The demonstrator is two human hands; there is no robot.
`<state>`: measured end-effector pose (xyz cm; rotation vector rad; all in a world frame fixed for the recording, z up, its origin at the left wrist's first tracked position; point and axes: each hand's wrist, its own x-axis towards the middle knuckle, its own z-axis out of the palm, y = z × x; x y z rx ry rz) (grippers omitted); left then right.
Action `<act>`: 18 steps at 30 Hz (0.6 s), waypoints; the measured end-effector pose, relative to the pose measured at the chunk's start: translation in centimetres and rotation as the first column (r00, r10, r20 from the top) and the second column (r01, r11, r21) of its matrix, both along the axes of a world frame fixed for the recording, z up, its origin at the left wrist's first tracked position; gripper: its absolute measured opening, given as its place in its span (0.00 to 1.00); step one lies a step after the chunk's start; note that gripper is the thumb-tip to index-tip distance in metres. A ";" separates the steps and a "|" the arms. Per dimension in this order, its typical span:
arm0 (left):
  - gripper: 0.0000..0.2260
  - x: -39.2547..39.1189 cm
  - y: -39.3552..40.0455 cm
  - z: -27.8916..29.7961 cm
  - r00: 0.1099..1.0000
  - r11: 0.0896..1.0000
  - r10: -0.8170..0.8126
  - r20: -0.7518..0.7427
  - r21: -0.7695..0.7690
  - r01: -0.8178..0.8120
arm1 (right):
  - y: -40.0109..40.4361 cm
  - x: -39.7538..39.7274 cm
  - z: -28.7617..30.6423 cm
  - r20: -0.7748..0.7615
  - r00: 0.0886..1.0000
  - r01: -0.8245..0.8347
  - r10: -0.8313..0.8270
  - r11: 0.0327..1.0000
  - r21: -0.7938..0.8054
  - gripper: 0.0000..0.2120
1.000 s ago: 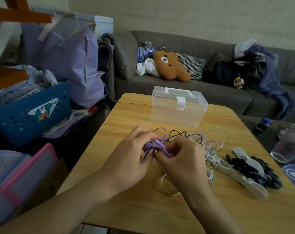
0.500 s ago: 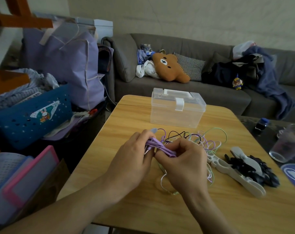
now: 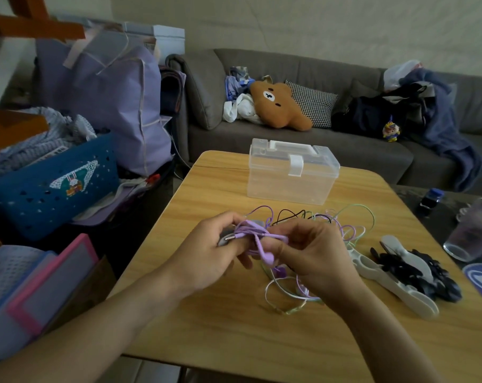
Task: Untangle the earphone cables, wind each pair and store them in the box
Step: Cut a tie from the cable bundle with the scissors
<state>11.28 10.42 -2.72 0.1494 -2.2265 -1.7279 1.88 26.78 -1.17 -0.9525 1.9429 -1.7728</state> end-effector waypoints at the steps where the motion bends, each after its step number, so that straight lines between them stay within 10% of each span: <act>1: 0.04 0.1 -0.2 0.1 0.999 0.998 -0.045 0.021 0.047 0.044 | 0.1 -0.2 -0.2 0.030 0.999 -0.039 0.038 0.999 0.005 0.09; 6: 0.13 0.8 -0.6 0.4 0.975 0.971 -0.221 0.022 0.102 0.218 | -0.1 -0.5 -0.5 0.200 0.978 -0.057 0.066 0.997 -0.051 0.14; 14: 0.13 0.1 -0.2 -0.2 0.987 0.988 0.140 0.083 0.046 -0.144 | -1.2 0.5 -0.9 0.173 0.981 -0.097 0.087 0.994 0.048 0.10; 18: 0.15 0.0 0.2 -0.3 0.980 0.983 0.180 0.082 0.013 -0.181 | -1.9 1.2 -2.1 -0.127 0.985 0.130 -0.113 0.982 0.136 0.20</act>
